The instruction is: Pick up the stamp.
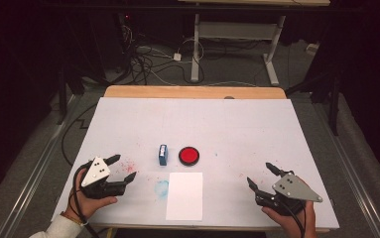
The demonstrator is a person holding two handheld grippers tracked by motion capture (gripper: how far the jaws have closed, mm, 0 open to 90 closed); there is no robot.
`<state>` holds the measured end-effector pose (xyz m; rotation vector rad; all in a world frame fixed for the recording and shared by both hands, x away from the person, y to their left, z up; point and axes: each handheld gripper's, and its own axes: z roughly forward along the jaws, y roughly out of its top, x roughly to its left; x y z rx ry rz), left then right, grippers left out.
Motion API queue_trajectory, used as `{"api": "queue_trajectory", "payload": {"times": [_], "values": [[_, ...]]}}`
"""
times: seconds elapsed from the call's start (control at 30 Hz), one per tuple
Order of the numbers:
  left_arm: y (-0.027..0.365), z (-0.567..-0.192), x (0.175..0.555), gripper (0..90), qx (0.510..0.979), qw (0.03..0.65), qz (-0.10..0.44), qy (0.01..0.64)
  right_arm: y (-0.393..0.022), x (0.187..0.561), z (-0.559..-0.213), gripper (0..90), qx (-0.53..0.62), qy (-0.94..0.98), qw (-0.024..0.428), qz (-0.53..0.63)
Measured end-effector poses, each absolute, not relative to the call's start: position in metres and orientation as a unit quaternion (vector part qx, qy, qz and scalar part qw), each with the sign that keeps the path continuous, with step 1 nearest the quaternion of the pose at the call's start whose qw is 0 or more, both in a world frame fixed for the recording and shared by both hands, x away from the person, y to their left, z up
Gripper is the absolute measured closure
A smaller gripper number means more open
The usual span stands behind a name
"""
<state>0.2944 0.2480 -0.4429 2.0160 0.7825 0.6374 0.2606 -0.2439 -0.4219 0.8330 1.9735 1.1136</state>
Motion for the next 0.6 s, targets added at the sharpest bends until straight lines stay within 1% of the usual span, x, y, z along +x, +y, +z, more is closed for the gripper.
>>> {"api": "queue_trajectory", "payload": {"times": [0.23, 0.47, 0.6], "values": [[0.25, -0.4422, 0.2942, 21.7, 0.803, 0.426, 0.258, 0.327, -0.2425, 0.2609, -0.4221, 29.7, 0.319, 0.766, 0.356, 0.429], [0.2451, -0.4401, 0.2935, 22.4, 0.814, 0.409, 0.25, 0.327, -0.2414, 0.2608, -0.4222, 29.8, 0.32, 0.766, 0.358, 0.427], [0.2426, -0.4363, 0.2938, 23.7, 0.812, 0.415, 0.239, 0.334, -0.2401, 0.2608, -0.4228, 30.0, 0.318, 0.769, 0.359, 0.423]]}}
